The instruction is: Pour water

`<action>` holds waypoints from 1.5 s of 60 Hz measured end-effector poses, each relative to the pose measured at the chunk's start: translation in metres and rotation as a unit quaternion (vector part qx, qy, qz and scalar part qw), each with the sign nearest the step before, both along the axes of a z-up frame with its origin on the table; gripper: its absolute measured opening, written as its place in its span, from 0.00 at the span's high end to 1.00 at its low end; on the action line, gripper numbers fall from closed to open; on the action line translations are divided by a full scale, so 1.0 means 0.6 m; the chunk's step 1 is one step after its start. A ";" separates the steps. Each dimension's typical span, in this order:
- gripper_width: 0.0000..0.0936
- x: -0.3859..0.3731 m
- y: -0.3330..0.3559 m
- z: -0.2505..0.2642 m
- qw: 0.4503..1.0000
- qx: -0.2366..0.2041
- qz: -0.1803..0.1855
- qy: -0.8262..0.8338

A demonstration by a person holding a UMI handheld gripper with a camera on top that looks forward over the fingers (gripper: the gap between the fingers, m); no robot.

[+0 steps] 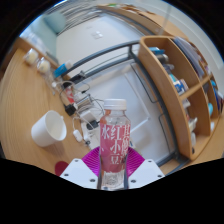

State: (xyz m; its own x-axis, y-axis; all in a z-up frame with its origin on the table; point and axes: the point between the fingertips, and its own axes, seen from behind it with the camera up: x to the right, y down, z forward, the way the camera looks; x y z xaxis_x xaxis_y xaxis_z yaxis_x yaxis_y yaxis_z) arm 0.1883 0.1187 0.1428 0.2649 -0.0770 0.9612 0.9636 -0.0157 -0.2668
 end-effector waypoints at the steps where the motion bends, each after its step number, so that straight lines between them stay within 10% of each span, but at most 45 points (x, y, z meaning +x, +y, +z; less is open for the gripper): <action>1: 0.68 -0.001 0.000 -0.004 1.000 0.003 -0.001 0.030; 22: 0.68 0.051 0.035 -0.059 0.857 -0.018 0.055 0.512; 48: 0.65 0.088 0.061 -0.152 0.855 -0.015 0.013 0.519; 78: 0.15 0.099 -0.032 -0.161 0.862 -0.018 -0.032 0.505; 90: 0.14 0.086 -0.157 -0.143 0.841 -0.001 -0.034 0.541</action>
